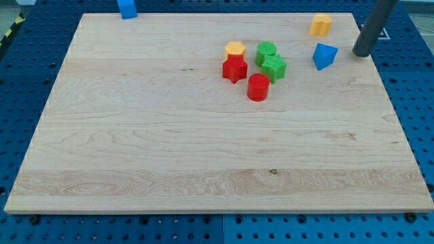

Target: Push the yellow heart into the group of blocks

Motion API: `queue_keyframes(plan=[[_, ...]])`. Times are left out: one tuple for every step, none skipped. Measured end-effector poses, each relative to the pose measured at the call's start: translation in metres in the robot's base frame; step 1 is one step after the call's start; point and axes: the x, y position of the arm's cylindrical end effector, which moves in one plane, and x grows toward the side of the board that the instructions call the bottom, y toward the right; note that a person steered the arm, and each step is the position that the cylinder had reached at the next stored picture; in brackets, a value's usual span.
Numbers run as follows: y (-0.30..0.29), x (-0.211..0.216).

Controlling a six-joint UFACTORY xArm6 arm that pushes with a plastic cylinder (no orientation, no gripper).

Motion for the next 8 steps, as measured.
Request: queue_keyframes(plan=[[-0.025,0.011],[-0.066,0.036],[-0.110,0.048],[-0.104,0.043],[-0.077,0.009],[-0.076,-0.007],[-0.042,-0.028],[0.048,-0.028]])
